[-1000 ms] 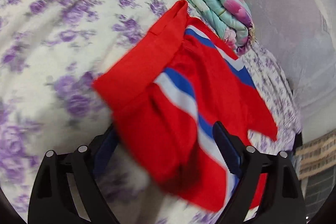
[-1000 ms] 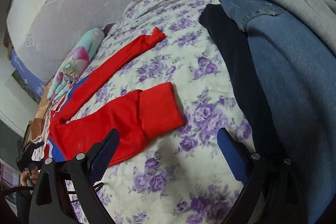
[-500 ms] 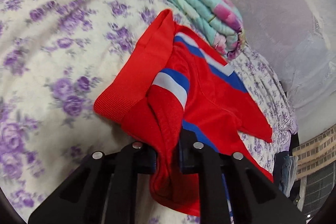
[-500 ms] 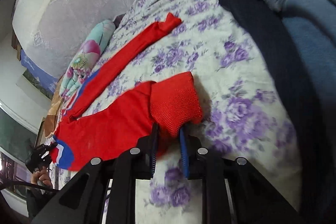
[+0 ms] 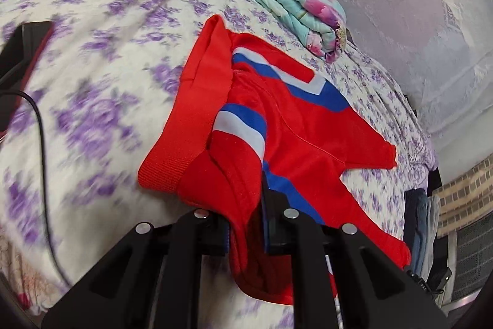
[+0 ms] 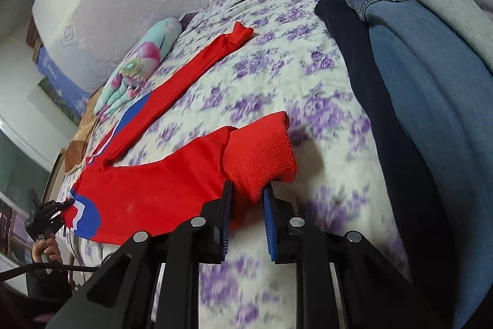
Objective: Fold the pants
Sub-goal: 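Open both grippers and lay the folded red garment on the bed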
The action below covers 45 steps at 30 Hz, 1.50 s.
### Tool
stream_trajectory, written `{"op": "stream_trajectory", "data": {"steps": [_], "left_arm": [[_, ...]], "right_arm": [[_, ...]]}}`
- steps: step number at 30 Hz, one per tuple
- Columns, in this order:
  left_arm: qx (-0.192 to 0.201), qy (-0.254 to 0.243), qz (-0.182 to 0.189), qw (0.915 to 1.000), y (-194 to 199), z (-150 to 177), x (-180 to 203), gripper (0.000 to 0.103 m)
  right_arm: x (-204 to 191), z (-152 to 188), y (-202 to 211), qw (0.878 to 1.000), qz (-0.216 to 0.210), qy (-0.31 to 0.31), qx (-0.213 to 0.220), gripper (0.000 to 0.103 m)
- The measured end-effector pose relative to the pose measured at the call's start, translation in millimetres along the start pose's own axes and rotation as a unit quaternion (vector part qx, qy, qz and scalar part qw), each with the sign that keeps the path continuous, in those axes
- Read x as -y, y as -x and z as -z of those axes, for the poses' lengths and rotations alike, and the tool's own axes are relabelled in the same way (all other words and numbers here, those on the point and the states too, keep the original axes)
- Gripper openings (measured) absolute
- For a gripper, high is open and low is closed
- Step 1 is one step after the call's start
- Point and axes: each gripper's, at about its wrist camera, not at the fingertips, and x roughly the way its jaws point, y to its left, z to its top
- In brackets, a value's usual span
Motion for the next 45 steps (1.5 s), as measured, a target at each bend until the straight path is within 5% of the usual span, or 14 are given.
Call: {"op": "stream_trajectory", "data": {"steps": [3,7,12,15,19,25,28,30,34,38,41,45], "left_arm": [[0.004,-0.008,-0.009,0.9999,13,10,0,0.015],[-0.048,0.001,-0.033,0.9983,-16,16,-18,0.032],[-0.019,0.007,-0.035,0.9992,8,23,-24,0.053],[0.012,0.024,-0.069,0.9973,23,22,-37,0.072],[0.008,0.014,-0.111,0.9937,10,24,-51,0.066],[-0.007,-0.033,-0.158,0.9868,23,25,-29,0.064],[0.039,-0.058,-0.167,0.9836,55,10,-10,0.065],[0.068,-0.074,-0.16,0.9819,70,-6,2,0.072],[0.093,-0.1,-0.158,0.9779,57,-59,21,0.084],[0.049,-0.068,-0.142,0.9863,-2,-105,6,0.084],[0.013,-0.042,-0.122,0.9916,-44,-128,-6,0.084],[-0.027,-0.072,-0.142,0.9869,-91,-143,-5,0.084]], "right_arm": [[-1,7,2,1.0,-0.001,0.007,0.0,0.02],[6,11,-13,1.0,0.012,0.0,-0.016,0.022],[0,11,2,0.999,0.011,0.026,0.018,0.021],[0,7,11,0.999,0.015,0.031,0.036,0.021],[10,15,-23,0.998,0.045,0.031,-0.04,0.029],[14,3,19,0.995,0.086,0.026,0.036,0.055],[6,-24,53,0.988,0.111,0.044,0.1,0.068],[-13,-44,61,0.985,0.103,0.071,0.122,0.075],[-96,-89,27,0.985,0.006,0.157,0.074,0.076],[-196,-116,-43,0.966,-0.035,0.255,0.019,0.076],[-266,-130,-109,0.936,-0.066,0.343,-0.049,0.076],[-337,-147,-196,0.89,-0.06,0.441,-0.097,0.08]]}}
